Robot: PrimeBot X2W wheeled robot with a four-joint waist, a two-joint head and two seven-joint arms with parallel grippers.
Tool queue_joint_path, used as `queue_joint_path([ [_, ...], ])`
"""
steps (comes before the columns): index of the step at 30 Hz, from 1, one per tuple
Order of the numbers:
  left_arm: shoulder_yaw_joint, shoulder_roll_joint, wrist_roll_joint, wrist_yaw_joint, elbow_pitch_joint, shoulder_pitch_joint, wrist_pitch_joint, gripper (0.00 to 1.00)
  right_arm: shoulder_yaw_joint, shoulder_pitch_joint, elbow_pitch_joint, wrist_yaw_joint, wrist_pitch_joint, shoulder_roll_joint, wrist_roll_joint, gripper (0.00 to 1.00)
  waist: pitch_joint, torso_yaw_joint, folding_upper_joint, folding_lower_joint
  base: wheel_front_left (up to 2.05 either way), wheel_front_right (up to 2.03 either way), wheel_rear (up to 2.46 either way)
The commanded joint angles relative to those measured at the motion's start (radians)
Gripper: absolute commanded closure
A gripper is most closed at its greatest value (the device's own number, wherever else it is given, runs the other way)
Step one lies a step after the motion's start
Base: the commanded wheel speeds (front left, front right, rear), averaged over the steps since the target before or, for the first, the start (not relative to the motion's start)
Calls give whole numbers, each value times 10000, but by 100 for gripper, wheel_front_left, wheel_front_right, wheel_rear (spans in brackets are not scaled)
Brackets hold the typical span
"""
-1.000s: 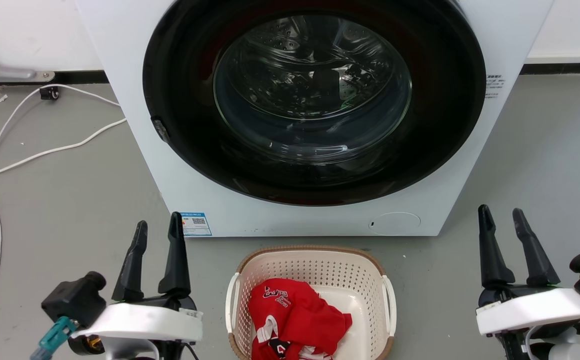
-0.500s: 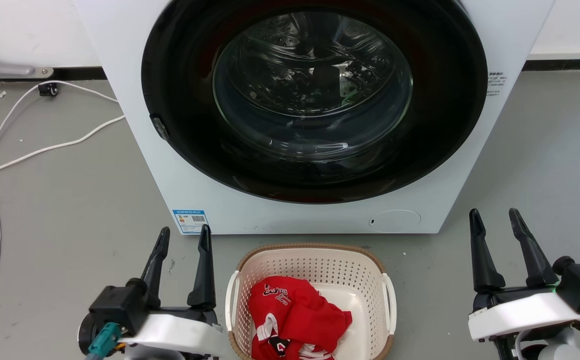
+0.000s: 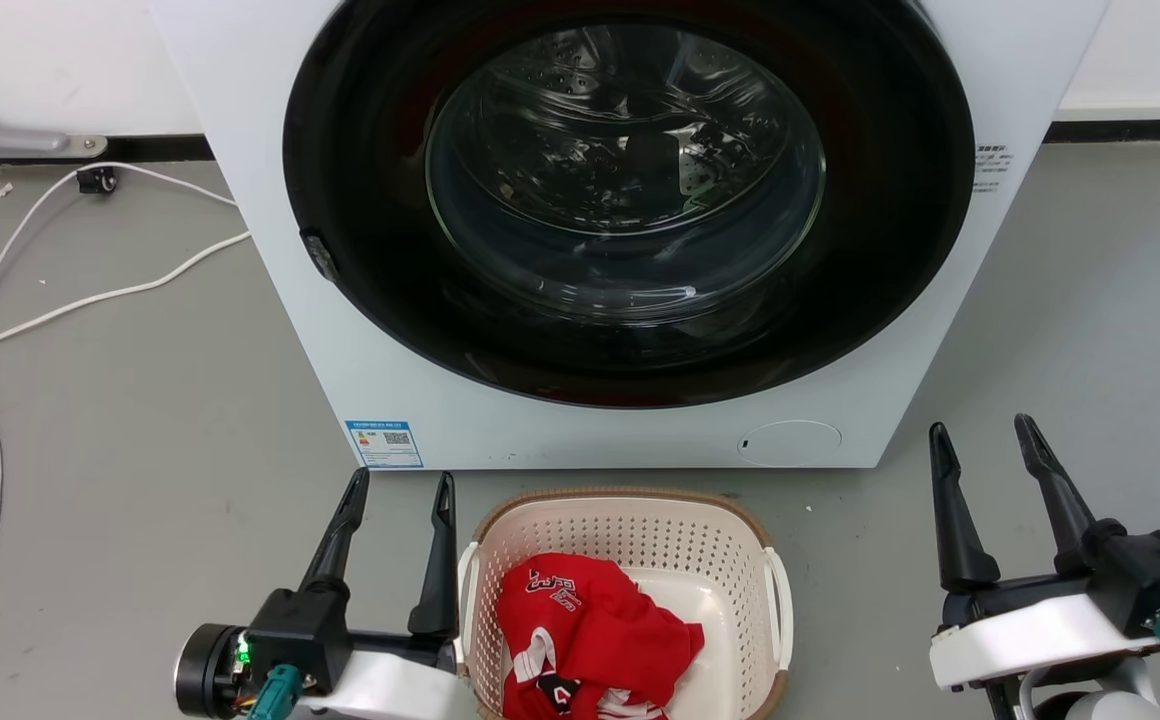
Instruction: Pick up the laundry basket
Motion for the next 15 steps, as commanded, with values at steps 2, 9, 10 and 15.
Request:
queue_joint_path([
  [2, -48, 40, 210, 82, -28, 64, -96, 0, 6, 91, -87, -3, -125, 20, -199, 0, -15, 3, 0, -1, 0, 0, 0],
  [9, 294, -306, 69, -274, 101, 279, -232, 0, -33, 164, 62, -3, -246, 25, 39, 0, -37, 6, 0, -1, 0, 0, 0],
  [10, 395, -396, -33, -406, 157, 333, -245, 0, -46, 162, 111, -3, -273, 25, 29, 0, -40, 0, 0, -1, 0, 0, 0],
  [15, 735, -598, 384, -932, 359, 446, -338, 0, -2, 168, 277, -3, -354, 28, -148, 0, -44, -58, 0, -1, 0, 0, 0],
])
